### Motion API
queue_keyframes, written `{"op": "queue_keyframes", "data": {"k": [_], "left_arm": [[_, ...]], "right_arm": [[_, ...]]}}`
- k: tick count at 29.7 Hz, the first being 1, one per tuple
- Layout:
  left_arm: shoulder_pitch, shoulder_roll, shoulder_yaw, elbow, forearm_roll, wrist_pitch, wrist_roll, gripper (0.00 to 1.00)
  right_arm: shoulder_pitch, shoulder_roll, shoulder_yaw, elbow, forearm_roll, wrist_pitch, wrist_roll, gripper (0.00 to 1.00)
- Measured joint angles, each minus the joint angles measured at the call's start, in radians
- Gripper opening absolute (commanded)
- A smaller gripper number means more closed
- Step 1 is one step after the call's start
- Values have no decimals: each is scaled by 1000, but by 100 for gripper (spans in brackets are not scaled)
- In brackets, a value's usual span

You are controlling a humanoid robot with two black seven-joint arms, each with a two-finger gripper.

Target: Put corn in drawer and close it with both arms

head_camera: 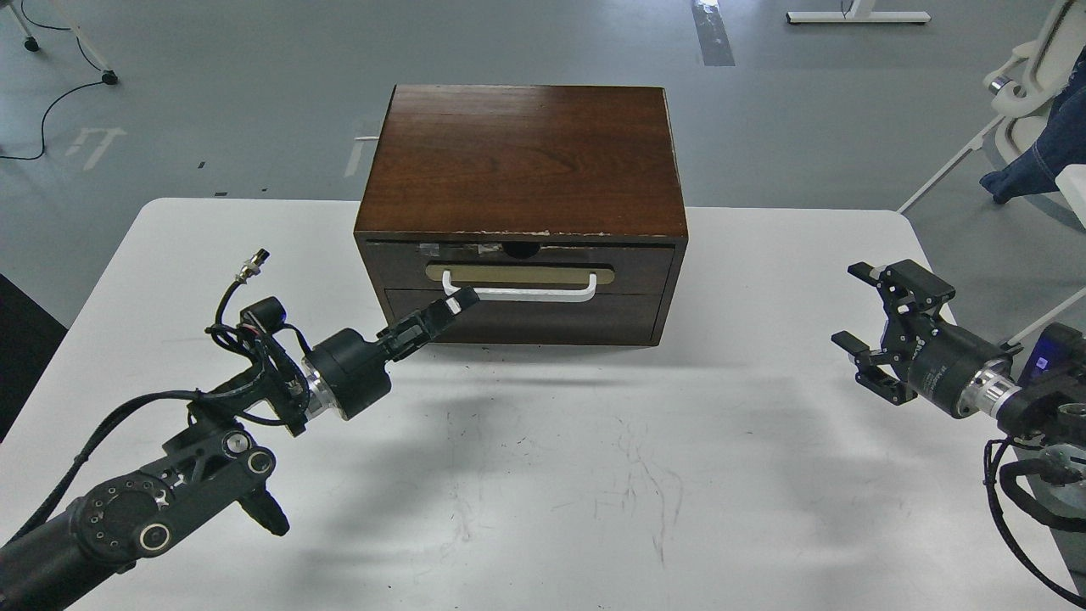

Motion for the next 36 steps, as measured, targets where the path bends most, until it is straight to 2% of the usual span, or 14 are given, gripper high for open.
{"op": "queue_keyframes", "data": {"k": [8, 9, 10, 12, 13, 16, 23, 31, 34, 36], "left_arm": [[60, 61, 20, -69, -9, -27, -2, 0], [71, 78, 20, -96, -23, -45, -2, 6], [81, 94, 20, -121, -43, -68, -3, 20], [97, 121, 20, -159, -89, -116, -3, 59], [102, 131, 19, -173, -111, -137, -2, 100], [113, 143, 6, -199, -196, -171, -3, 100], [118, 180, -86, -211, -567, -183, -3, 100], [122, 290, -138, -156, -879, -186, -3, 100], [148, 329, -139, -131, -992, -235, -3, 100], [175, 341, -139, -109, -1065, -311, -3, 100]], "right_arm": [[-9, 0, 3, -1, 0, -1, 0, 100], [-10, -1, 3, -1, 0, 0, 0, 100], [-12, -1, 3, -1, 0, 0, 0, 100], [-15, -1, 4, -2, 0, 0, 0, 100], [-15, -1, 6, -2, 0, -1, 0, 100], [-16, -1, 15, -2, 0, 0, 0, 100], [-17, 7, 62, -19, -1, -19, 0, 100], [-17, 76, 168, -61, 0, -76, 0, 100], [-17, 108, 206, -66, 0, -79, 0, 100], [-17, 130, 240, -72, 0, -80, 0, 100]]}}
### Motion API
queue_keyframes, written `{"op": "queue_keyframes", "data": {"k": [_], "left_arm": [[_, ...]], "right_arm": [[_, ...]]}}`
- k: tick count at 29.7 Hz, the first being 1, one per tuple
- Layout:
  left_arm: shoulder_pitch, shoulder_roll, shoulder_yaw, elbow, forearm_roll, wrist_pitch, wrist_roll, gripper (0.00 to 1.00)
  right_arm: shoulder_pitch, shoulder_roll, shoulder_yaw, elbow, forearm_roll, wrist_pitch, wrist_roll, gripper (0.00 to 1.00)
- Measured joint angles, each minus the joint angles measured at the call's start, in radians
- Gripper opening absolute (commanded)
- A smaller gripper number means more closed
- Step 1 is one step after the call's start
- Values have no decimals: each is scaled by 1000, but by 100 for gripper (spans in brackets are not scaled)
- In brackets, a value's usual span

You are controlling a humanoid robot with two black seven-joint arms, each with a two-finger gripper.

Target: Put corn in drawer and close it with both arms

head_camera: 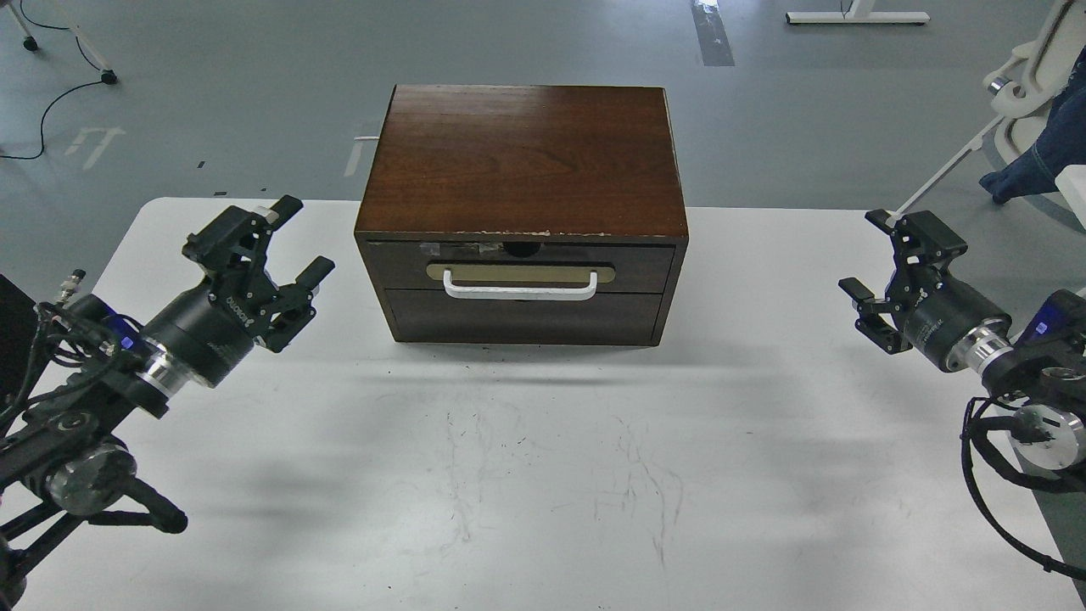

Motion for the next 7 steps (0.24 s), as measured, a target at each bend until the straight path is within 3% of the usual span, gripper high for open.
{"op": "queue_keyframes", "data": {"k": [3, 7], "left_arm": [[30, 6, 0, 56, -111, -129, 0, 100], [48, 7, -1, 108, -183, -160, 0, 100]], "right_arm": [[-1, 37, 39, -4, 0, 0, 0, 100], [-1, 77, 68, -27, 1, 0, 0, 100]]}}
